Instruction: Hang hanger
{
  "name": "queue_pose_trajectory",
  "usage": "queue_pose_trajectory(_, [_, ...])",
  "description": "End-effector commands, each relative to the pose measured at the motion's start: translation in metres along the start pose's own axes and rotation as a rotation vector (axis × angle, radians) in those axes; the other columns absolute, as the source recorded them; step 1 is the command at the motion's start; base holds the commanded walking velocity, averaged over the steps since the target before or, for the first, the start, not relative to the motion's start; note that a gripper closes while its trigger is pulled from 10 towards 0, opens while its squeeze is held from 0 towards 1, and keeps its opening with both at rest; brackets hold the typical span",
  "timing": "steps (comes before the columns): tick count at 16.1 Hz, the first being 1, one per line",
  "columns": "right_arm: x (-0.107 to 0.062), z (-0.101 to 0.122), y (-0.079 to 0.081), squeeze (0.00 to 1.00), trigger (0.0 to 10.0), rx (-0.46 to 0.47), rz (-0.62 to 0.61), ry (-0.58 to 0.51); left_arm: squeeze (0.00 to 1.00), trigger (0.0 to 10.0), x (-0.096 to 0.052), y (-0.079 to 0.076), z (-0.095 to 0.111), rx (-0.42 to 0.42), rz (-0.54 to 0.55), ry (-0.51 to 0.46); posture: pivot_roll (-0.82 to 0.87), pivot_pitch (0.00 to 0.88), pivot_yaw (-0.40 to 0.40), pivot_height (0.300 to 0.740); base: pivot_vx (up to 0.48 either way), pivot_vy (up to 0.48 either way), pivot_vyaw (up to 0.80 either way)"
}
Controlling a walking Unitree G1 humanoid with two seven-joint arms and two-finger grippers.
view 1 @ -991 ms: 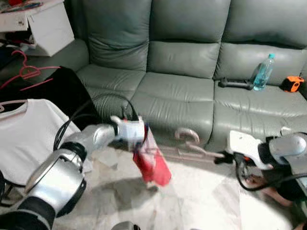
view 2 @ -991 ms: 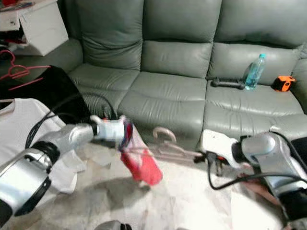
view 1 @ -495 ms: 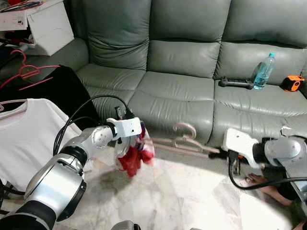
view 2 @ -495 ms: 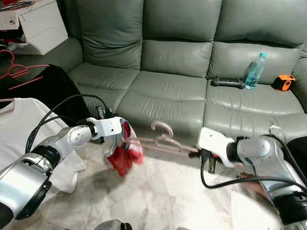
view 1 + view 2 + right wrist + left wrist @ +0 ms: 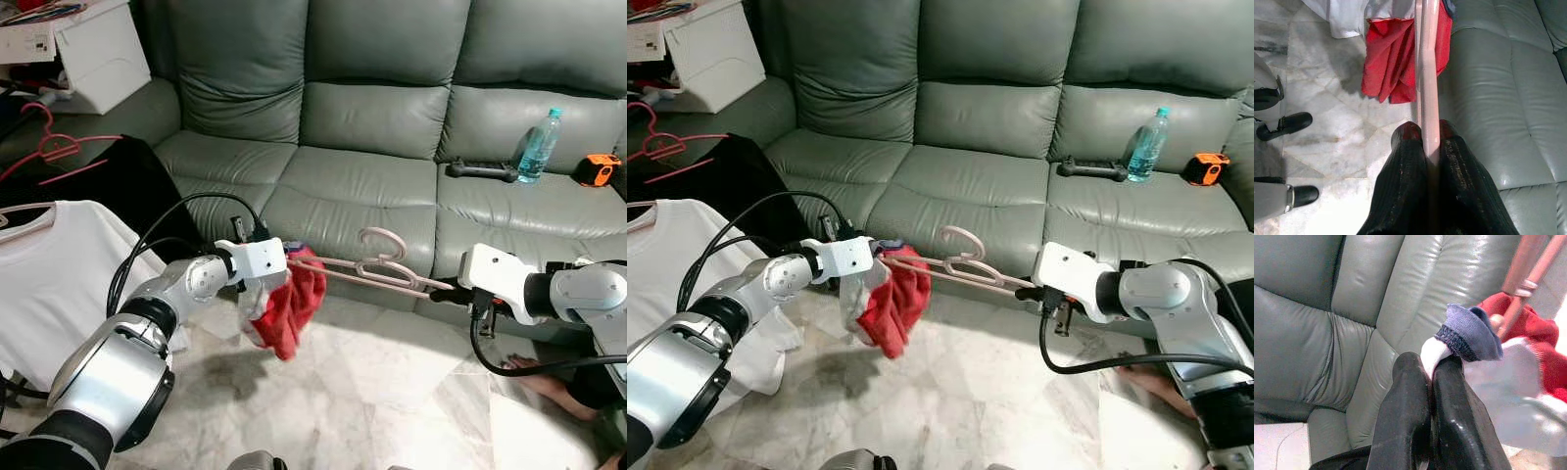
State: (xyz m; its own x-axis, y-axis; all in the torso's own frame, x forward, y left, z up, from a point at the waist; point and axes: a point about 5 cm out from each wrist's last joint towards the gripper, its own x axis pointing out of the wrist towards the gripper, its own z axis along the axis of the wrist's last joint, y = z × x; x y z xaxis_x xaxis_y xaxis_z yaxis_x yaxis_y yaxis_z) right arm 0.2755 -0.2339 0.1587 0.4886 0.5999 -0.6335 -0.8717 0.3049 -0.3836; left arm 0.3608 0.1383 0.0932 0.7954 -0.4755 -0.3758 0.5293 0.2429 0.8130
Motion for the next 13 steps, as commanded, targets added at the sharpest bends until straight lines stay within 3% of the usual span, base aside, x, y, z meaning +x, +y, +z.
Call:
queue_pose_trajectory(1, [-0.007, 0.005, -0.002, 0.00, 10.0, -0.017, -0.012, -0.015, 0.00, 10.0, -0.002, 0.002, -0.003, -0.008, 0.009, 0.004, -0.12, 0.000, 0.098, 0.740, 0.000, 0.000, 0.00])
queue_pose_trajectory(2, [-0.009, 0.007, 0.000, 0.00, 10.0, -0.004, 0.011, -0.026, 0.00, 10.0, -0.002, 0.002, -0.004, -0.008, 0.008, 0.011, -0.12, 0.000, 0.098, 0.740, 0.000, 0.000, 0.00])
queue_pose_trajectory(5, [-0.034, 0.002, -0.016, 0.00, 10.0, -0.038, -0.036, 0.062, 0.00, 10.0, -0.004, 0.002, -0.004, 0.060, -0.016, 0.002, -0.13, 0.004, 0.101, 0.740, 0.000, 0.000, 0.00])
queue_pose_trajectory(7, [-0.044, 0.003, -0.027, 0.00, 10.0, -0.059, -0.079, 0.080, 0.00, 10.0, -0.006, -0.002, -0.004, 0.191, -0.071, -0.032, -0.13, 0.006, 0.100, 0.740, 0.000, 0.000, 0.00])
queue_pose_trajectory(8, [-0.049, 0.004, -0.033, 0.00, 10.0, -0.080, -0.102, 0.094, 0.00, 10.0, -0.008, -0.009, -0.002, 0.313, -0.131, -0.079, -0.13, 0.006, 0.100, 0.740, 0.000, 0.000, 0.00])
queue_pose_trajectory(11, [-0.046, 0.001, -0.036, 0.00, 10.0, -0.092, -0.101, 0.105, 0.00, 10.0, -0.010, -0.014, 0.003, 0.428, -0.188, -0.156, -0.13, 0.008, 0.101, 0.740, 0.000, 0.000, 0.00])
queue_pose_trajectory(13, [-0.035, 0.004, -0.029, 0.00, 10.0, -0.073, -0.055, 0.065, 0.00, 10.0, -0.008, -0.012, 0.009, 0.446, -0.168, -0.183, -0.13, 0.008, 0.101, 0.740, 0.000, 0.000, 0.00])
